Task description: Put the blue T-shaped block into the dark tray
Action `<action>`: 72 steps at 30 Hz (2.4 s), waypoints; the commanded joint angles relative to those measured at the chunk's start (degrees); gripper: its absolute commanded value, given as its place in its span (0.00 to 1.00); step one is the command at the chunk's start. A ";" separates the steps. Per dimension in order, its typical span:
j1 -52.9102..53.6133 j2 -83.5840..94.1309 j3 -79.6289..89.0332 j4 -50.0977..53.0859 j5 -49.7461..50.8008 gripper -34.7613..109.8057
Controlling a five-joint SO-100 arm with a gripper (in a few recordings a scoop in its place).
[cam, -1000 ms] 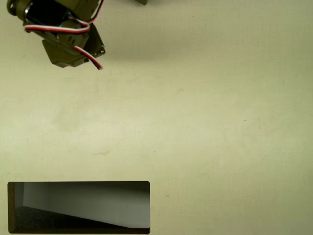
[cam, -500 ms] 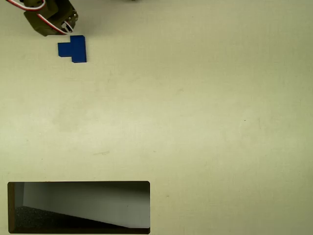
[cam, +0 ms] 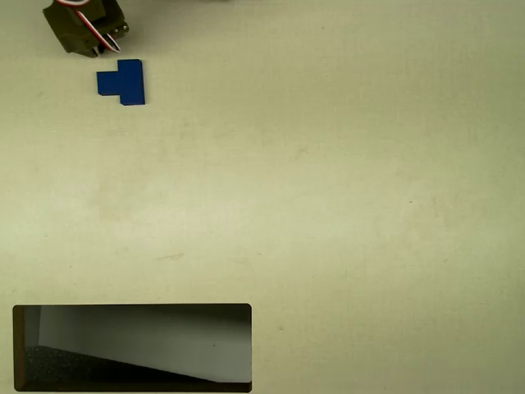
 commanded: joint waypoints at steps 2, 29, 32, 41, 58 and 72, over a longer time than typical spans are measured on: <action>-4.31 -1.05 1.05 -5.89 -13.36 0.24; -30.50 13.89 -28.12 56.16 43.15 0.24; -29.53 12.92 -22.32 62.67 38.50 0.24; -29.71 5.27 -18.19 59.15 40.87 0.24; -23.55 -8.35 -17.05 38.50 36.39 0.24; -39.02 -13.71 -20.92 14.85 62.75 0.24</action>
